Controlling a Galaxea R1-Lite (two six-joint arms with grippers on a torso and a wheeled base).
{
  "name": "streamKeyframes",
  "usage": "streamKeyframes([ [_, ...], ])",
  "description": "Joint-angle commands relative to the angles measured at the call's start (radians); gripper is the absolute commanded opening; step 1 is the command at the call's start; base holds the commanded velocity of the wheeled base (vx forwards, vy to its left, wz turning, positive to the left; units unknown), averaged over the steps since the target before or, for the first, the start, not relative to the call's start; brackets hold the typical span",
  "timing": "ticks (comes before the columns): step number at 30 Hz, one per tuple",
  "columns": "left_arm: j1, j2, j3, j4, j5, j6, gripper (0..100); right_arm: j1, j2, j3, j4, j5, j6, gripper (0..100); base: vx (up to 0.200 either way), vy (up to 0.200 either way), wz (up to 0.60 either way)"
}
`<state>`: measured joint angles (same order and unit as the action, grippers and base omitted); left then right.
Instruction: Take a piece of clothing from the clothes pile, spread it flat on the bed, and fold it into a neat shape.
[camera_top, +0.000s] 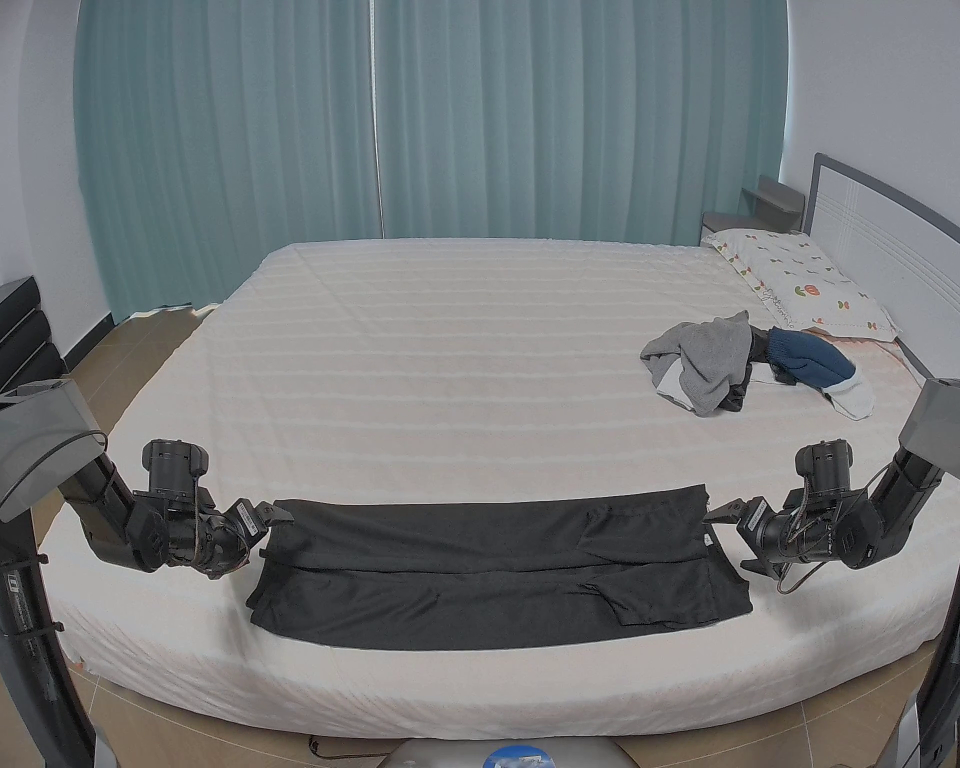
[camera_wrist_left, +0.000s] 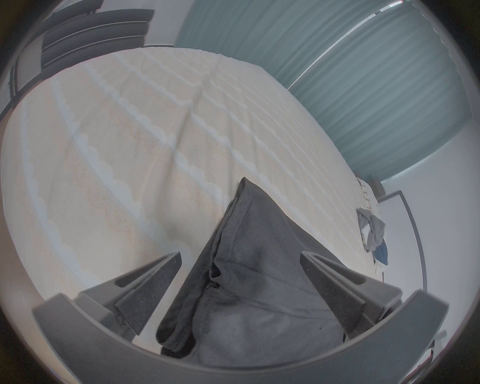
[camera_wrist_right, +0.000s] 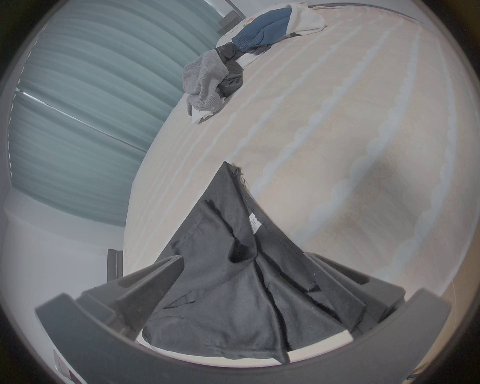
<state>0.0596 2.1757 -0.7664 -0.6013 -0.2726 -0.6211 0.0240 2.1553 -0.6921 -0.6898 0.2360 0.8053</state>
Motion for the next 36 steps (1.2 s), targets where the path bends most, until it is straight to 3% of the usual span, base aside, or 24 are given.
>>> streamKeyframes([
  [1,0.026,0.009,-0.010,-0.002,-0.030,0.077,100,0.002,-0.003,0.000,-0.001,0.008,0.000,100,0.000,0.000,0.00],
  [13,0.003,0.133,-0.105,-0.003,-0.056,0.325,100,0.010,0.000,0.002,-0.001,0.008,0.000,100,0.000,0.000,0.00],
  [35,-0.037,0.165,-0.085,-0.075,-0.059,0.411,100,0.020,-0.002,0.005,0.001,0.008,0.000,100,0.000,0.000,0.00],
  [36,-0.037,0.164,-0.079,-0.075,-0.059,0.411,0,0.020,-0.002,0.005,-0.001,0.008,0.000,100,0.000,0.000,0.00],
])
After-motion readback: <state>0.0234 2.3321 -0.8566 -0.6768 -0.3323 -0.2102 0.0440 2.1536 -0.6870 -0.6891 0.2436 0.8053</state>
